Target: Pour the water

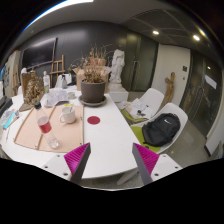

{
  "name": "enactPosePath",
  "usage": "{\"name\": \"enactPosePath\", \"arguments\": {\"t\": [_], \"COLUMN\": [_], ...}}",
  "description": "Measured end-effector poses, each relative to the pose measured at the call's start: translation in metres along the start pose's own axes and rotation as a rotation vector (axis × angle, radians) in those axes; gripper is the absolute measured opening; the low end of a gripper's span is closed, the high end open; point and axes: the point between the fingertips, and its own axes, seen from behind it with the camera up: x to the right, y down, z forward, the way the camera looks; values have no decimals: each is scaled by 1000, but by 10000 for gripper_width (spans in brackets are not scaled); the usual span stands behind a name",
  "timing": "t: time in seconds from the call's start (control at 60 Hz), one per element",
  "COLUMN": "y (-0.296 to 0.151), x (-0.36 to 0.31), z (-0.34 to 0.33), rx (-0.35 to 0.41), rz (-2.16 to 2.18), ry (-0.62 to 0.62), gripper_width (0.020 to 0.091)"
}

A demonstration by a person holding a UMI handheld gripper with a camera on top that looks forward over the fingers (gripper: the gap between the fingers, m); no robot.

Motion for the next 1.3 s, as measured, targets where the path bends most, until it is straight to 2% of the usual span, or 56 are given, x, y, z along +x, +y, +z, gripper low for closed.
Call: {"name": "enactPosePath", "arguments": {"t": [0.133,0.233,0.45,0.583,0.7,0.783,0.85,0.917,0.983,1.1,1.183,1.217,1.233,1.3], "y": [10,23,24,15,8,7,5,3,-1,-6,-5,-4,-4,-3], "x": [-36,-100,-212,-266,-287,-298,-303,-306,-312,-318,-319,-318,-321,-322], "z": [-1,-3,4,36,79,110,130,145,151,157,158,158,159,158], "rx": [-9,0,64,110,151,152,165,172,187,212,199,195,196,188], "rz": [-32,-51,-60,-40,-19,-2,14,28,37,7,5,1,-5,-27], "ry": [-68,-113,-228,-266,-238,-223,-213,-199,-214,-205,-210,-208,-204,-192], "gripper_width": [859,860,859,858,855,836,783,665,510,423,330,321,281,261]}}
